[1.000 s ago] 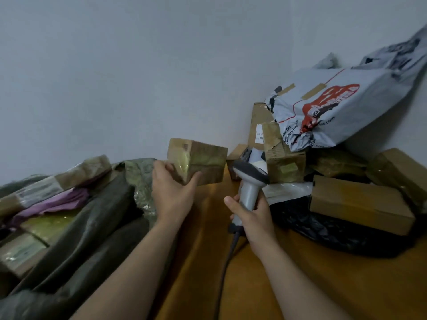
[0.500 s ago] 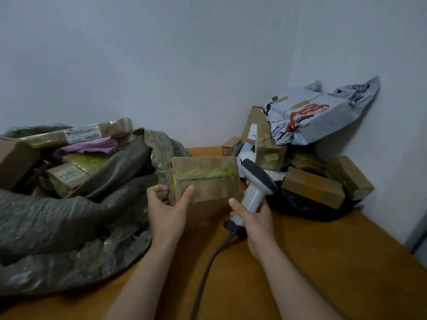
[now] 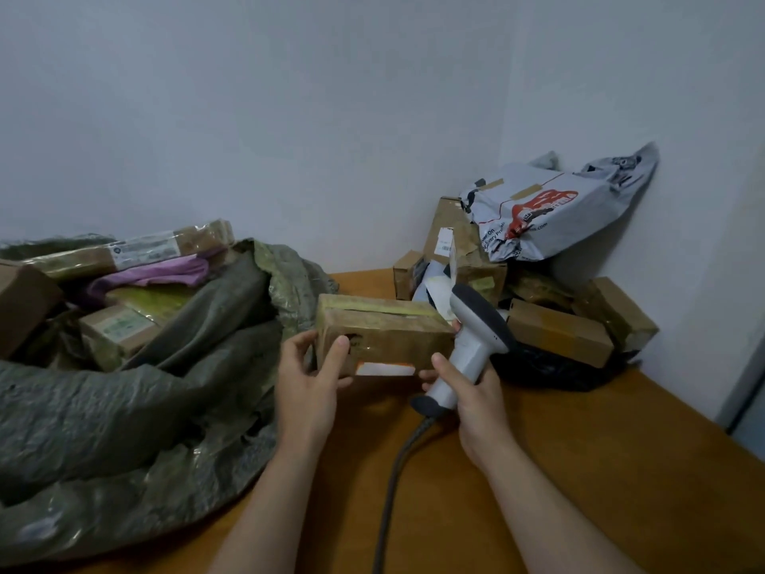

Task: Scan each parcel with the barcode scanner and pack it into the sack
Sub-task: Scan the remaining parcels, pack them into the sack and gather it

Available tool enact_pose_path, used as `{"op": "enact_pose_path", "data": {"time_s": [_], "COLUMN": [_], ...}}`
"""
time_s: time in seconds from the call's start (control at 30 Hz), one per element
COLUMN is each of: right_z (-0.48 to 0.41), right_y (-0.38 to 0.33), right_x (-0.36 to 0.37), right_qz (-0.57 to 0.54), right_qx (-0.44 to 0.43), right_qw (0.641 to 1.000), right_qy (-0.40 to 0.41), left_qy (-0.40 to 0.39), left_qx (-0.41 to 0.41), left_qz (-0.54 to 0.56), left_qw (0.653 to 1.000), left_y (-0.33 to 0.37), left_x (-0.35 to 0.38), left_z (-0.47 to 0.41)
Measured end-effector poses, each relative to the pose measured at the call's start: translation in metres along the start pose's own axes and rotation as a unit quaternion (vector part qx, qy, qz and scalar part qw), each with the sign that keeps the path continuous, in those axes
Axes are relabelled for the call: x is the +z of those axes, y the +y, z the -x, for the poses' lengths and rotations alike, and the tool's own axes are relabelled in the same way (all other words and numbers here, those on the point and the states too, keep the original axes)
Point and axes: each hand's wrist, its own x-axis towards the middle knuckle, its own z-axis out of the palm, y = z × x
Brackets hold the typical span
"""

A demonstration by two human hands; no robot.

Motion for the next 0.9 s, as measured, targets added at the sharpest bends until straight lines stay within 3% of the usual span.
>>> {"op": "enact_pose_path", "data": {"time_s": [0.23, 0.4, 0.63, 0.9], "right_z": [-0.008, -0.006, -0.004, 0.005], "right_y": [0.0, 0.003, -0.001, -0.003], "right_x": [-0.005, -0.009, -0.007, -0.003], "right_qz": [-0.042, -0.007, -0.014, -0.011], "right_qx": [-0.012, -0.022, -0.035, -0.027], "right_qw": [0.998, 0.999, 0.998, 0.999], "right_qy": [0.034, 0.035, 0.049, 0.013], "left_qy": [-0.133, -0.067, -0.069, 0.004], "left_qx": [0.075, 0.117, 0.178, 0.093], "left_qz": [-0.154, -0.345, -0.338, -0.246], "left_qw": [0.976, 0.929, 0.921, 0.965], "left_y": [-0.009, -0.01, -0.012, -0.002], "left_x": [-0.003, -0.007, -0.008, 0.001], "left_z": [-0.002, -0.008, -0.01, 0.001]}}
